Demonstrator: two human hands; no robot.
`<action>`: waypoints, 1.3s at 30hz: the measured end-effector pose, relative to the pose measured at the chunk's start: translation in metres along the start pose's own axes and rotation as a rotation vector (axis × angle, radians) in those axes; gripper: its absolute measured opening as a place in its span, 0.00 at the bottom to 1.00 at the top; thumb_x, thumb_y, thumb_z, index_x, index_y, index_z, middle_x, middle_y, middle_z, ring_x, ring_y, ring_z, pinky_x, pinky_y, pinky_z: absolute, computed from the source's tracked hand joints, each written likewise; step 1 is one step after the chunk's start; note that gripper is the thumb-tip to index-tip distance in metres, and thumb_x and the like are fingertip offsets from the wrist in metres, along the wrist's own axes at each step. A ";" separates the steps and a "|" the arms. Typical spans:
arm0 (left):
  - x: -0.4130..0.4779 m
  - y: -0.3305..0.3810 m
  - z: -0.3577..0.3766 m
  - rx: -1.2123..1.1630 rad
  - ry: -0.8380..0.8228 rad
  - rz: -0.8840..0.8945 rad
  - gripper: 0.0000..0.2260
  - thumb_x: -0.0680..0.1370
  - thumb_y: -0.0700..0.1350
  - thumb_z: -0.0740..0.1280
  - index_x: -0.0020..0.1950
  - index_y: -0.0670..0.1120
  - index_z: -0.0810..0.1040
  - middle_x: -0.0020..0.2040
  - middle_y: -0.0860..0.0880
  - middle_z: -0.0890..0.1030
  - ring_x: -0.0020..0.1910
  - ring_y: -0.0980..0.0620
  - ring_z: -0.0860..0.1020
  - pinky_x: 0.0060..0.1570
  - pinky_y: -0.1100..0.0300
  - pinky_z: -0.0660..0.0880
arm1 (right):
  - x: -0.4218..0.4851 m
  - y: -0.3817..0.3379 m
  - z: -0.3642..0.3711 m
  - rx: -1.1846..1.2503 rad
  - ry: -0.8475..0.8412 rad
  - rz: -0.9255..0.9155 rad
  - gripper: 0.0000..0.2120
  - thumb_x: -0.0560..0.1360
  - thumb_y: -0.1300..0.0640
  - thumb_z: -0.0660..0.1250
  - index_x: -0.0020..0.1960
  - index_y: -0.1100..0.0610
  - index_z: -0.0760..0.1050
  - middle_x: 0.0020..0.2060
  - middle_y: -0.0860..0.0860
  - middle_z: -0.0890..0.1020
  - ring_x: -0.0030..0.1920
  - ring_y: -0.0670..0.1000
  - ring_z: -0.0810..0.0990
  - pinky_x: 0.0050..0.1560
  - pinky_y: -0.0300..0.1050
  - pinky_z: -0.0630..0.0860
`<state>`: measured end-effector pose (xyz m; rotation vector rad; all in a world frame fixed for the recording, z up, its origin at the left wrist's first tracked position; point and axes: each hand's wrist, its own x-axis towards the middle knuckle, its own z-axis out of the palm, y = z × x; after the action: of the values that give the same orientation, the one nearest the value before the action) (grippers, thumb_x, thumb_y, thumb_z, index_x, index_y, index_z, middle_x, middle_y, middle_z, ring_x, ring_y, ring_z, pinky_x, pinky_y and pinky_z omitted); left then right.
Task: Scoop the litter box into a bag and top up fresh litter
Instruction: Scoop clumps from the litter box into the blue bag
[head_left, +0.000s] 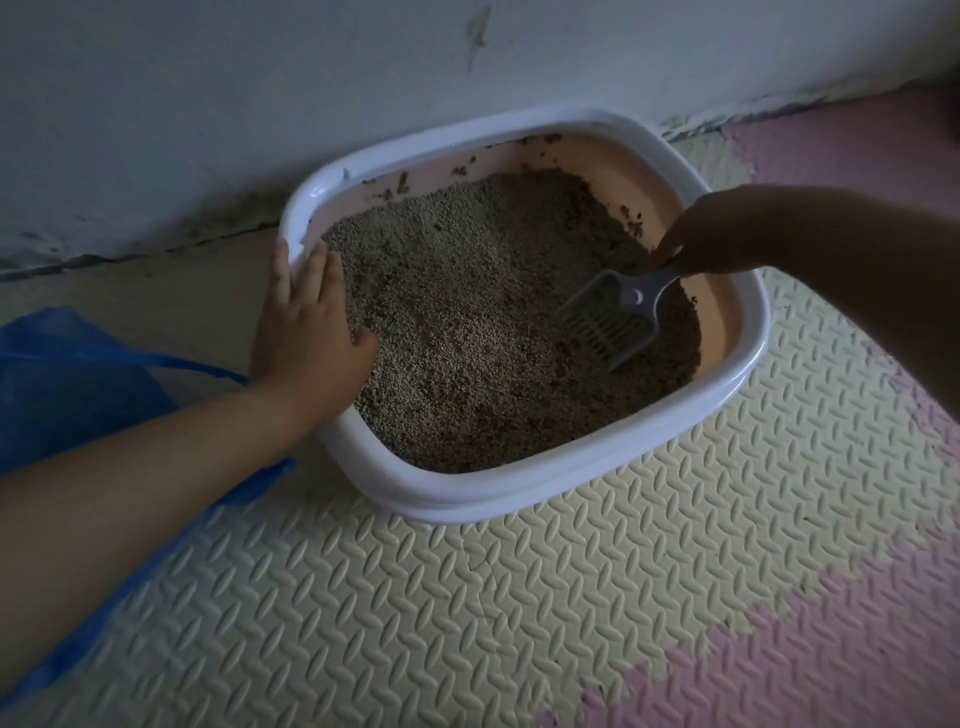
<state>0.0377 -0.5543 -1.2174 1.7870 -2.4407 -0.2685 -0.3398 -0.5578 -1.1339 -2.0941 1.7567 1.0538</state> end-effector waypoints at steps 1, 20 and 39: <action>0.000 0.000 0.000 -0.003 -0.001 -0.001 0.33 0.76 0.49 0.63 0.76 0.38 0.55 0.78 0.43 0.54 0.76 0.40 0.42 0.74 0.46 0.48 | -0.001 -0.002 0.002 0.007 -0.010 -0.011 0.16 0.79 0.52 0.61 0.65 0.44 0.74 0.57 0.47 0.79 0.56 0.50 0.76 0.59 0.44 0.68; 0.000 0.003 -0.001 -0.095 0.016 -0.028 0.29 0.78 0.45 0.57 0.77 0.39 0.53 0.78 0.45 0.51 0.77 0.42 0.43 0.75 0.51 0.45 | 0.015 -0.148 0.037 0.331 0.122 -0.446 0.16 0.80 0.56 0.59 0.67 0.48 0.72 0.53 0.50 0.80 0.54 0.52 0.76 0.51 0.44 0.68; -0.002 -0.001 -0.001 -0.217 0.085 -0.006 0.27 0.80 0.43 0.56 0.77 0.39 0.52 0.78 0.44 0.50 0.77 0.47 0.44 0.72 0.59 0.40 | -0.047 -0.106 0.068 0.975 0.496 -0.173 0.15 0.78 0.63 0.63 0.63 0.55 0.75 0.51 0.45 0.78 0.49 0.44 0.76 0.49 0.38 0.69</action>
<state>0.0395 -0.5528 -1.2163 1.6792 -2.2523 -0.4310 -0.2693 -0.4540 -1.1820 -1.8208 1.6906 -0.3908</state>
